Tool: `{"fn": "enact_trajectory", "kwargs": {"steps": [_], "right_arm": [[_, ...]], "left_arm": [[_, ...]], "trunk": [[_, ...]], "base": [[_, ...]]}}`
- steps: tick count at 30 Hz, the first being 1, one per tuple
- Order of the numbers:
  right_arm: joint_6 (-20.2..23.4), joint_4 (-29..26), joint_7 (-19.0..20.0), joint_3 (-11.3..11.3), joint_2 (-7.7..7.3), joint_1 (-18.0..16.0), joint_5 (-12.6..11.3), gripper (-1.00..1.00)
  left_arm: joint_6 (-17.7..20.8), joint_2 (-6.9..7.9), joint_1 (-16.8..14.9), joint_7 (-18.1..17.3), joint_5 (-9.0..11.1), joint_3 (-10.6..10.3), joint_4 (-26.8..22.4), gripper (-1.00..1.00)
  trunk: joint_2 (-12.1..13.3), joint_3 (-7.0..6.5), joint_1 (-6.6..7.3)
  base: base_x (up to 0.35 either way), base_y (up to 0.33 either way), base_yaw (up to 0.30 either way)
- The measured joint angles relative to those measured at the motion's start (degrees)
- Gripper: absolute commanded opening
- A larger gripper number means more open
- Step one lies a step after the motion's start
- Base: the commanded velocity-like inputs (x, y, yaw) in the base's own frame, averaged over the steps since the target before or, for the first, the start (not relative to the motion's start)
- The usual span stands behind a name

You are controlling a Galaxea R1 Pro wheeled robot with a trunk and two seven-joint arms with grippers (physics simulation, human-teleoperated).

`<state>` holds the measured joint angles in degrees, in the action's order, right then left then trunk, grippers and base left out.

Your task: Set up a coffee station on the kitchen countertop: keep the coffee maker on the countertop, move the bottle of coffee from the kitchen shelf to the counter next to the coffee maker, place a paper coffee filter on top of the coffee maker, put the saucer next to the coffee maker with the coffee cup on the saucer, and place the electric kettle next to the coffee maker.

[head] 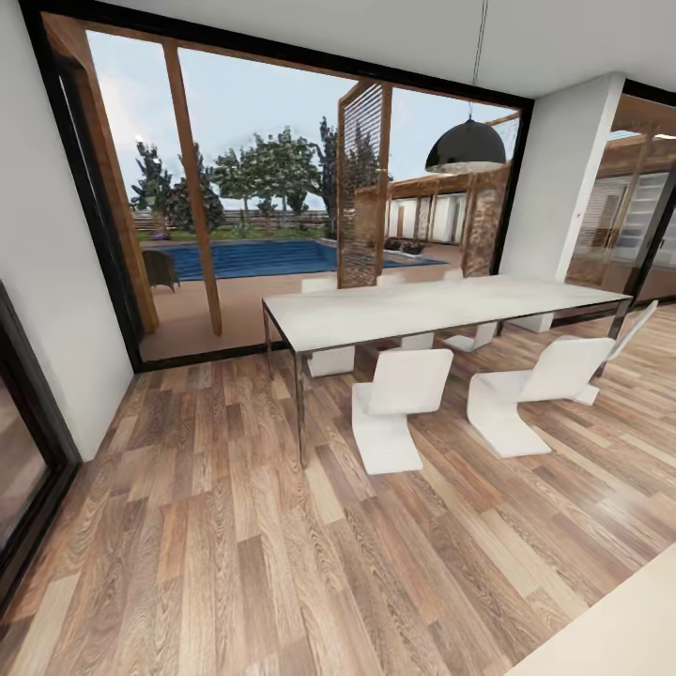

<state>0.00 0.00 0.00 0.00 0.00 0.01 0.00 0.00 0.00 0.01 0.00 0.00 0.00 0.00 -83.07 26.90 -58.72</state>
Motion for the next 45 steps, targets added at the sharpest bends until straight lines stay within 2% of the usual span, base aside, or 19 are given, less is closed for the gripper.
{"fn": "enact_trajectory", "kwargs": {"steps": [5, 18, 22, 27, 28, 29, 31, 35, 39, 45], "right_arm": [[0.4, -0.1, 0.2, 0.2, -0.44, -0.1, 0.1, 1.00], [-1.7, -4.1, -0.2, 0.1, 3.63, -0.1, 0.1, 1.00], [-1.7, -5.4, -0.2, 0.1, 3.76, -0.1, 0.2, 1.00], [-1.8, -7.0, -0.2, 0.1, 3.01, -0.1, 0.3, 1.00], [-2.4, -12.7, -0.2, 0.1, 2.76, -0.1, 0.3, 1.00], [-6.1, -14.2, -0.3, 0.1, 2.30, -0.1, 0.3, 1.00], [-10.2, -15.1, -0.3, 0.0, 1.70, -0.1, 0.3, 1.00], [-17.1, -17.3, -0.3, -0.1, -0.48, -0.1, 0.2, 1.00], [-19.1, -22.2, -0.3, -0.1, -1.18, -0.1, 0.2, 1.00], [-19.5, -27.8, -0.3, -0.1, -1.34, -0.1, 0.2, 1.00]], "left_arm": [[0.1, -0.08, 0.0, -0.1, -0.1, -0.1, -0.1, 1.00], [-0.3, 0.17, 0.0, -0.1, 0.0, 0.1, -0.6, 1.00], [-0.3, 0.00, 0.0, 0.0, 0.3, 0.1, -0.6, 1.00], [-1.8, 0.74, -0.1, -0.1, 0.0, -0.1, -1.6, 1.00], [-13.1, 0.95, -0.2, -0.1, 0.0, -0.1, -1.9, 1.00], [-14.6, 1.30, -0.3, -0.1, -0.1, -0.1, -2.8, 1.00], [-15.2, 1.74, -0.4, -0.1, -0.1, -0.2, -3.8, 1.00], [-15.6, 2.68, -0.7, -0.1, -0.2, -0.2, -8.0, 1.00], [-15.8, 3.36, -0.8, -0.1, -0.1, 0.0, -14.7, 1.00], [-15.8, 2.99, -0.8, -0.1, 0.1, 0.1, -23.1, 1.00]], "trunk": [[0.0, -0.01, 0.00], [0.0, -0.02, -0.01], [0.0, -0.02, -0.01], [0.0, -0.02, -0.01], [0.0, -0.04, -0.01], [0.0, -0.04, -0.01], [0.0, -0.03, -0.01], [0.0, -0.04, -0.01], [0.0, -0.03, -0.01], [0.0, -0.03, -0.01]], "base": [[0.000, 0.000, 0.000], [0.000, 0.000, 0.000], [0.000, 0.000, 0.000], [0.000, 0.000, 0.000], [0.000, 0.000, 0.000], [0.000, 0.000, 0.000], [0.000, 0.000, 0.000], [0.000, 0.000, 0.000], [0.000, 0.000, 0.000], [0.000, 0.000, 0.000]]}}
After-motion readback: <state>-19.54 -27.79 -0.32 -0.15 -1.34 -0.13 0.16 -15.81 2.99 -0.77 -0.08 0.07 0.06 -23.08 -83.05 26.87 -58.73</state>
